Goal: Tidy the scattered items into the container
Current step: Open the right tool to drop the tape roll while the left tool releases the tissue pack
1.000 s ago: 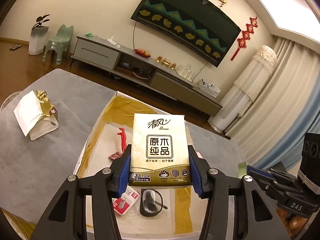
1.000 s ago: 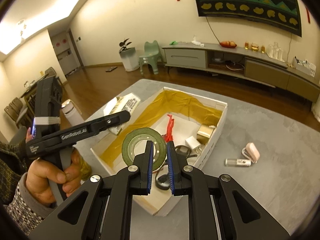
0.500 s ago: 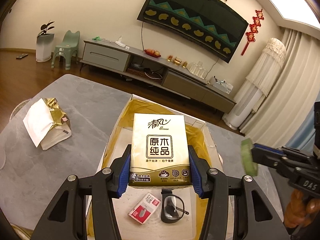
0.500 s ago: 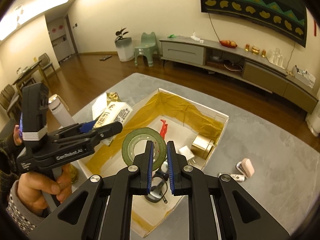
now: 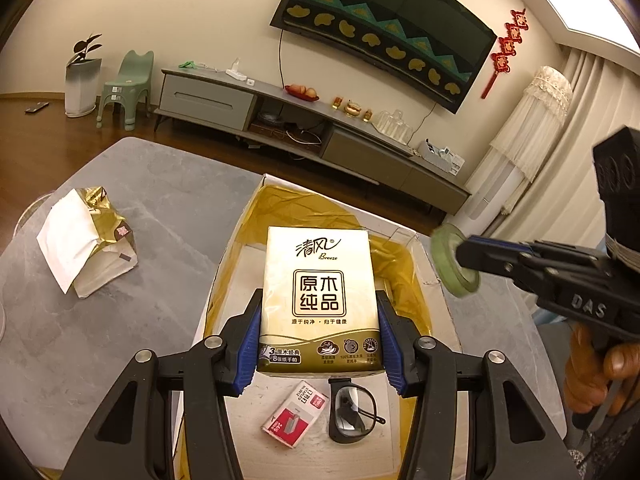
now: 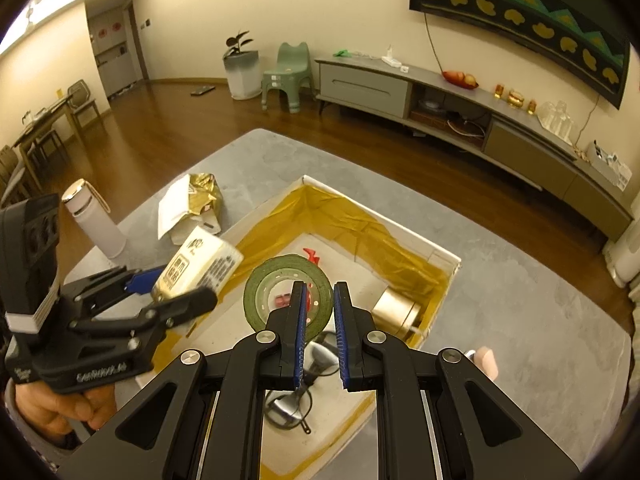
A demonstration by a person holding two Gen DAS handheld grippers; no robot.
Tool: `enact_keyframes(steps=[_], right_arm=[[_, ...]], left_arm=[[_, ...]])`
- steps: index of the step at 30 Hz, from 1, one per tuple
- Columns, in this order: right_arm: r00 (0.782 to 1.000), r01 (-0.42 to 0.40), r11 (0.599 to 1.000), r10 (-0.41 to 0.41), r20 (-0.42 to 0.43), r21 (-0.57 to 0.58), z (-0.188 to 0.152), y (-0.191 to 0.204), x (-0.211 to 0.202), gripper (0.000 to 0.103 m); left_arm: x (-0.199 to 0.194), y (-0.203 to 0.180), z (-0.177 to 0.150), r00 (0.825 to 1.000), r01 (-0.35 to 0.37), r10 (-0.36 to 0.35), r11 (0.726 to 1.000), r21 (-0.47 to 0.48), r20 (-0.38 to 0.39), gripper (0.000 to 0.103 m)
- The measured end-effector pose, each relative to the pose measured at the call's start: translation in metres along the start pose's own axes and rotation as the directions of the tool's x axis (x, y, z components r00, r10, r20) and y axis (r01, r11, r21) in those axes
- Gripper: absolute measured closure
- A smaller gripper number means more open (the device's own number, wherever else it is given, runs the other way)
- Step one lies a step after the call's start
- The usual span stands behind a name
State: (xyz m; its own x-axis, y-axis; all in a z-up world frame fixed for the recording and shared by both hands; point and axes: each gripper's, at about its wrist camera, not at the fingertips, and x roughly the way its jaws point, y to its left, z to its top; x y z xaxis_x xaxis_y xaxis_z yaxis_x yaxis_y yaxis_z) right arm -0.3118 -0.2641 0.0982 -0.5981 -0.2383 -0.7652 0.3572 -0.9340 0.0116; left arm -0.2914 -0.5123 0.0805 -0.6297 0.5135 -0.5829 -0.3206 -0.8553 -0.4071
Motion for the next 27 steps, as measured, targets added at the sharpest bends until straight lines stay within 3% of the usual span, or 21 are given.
enact_keyframes(steps=[11,15,27], right_arm=[[0.996,-0.002,1.000,0.003,-0.084,0.008,0.019,-0.009,0.041,0.089],[0.993,0.004,1.000,-0.002,-0.116,0.010,0.024,-0.011,0.058,0.089],[0.983,0.030,1.000,-0.031,-0.179,-0.007,0.037,-0.018,0.101,0.089]], left_arm=[[0.008,-0.001,0.000,0.997,-0.071,0.073,0.995,0.070,-0.023,0.051],[0.013,-0.005,0.000,0.990,-0.134,0.139,0.982,0.131,-0.027,0.051],[0.032,-0.001,0.000,0.984,-0.144,0.158,0.978,0.154,-0.087,0.050]])
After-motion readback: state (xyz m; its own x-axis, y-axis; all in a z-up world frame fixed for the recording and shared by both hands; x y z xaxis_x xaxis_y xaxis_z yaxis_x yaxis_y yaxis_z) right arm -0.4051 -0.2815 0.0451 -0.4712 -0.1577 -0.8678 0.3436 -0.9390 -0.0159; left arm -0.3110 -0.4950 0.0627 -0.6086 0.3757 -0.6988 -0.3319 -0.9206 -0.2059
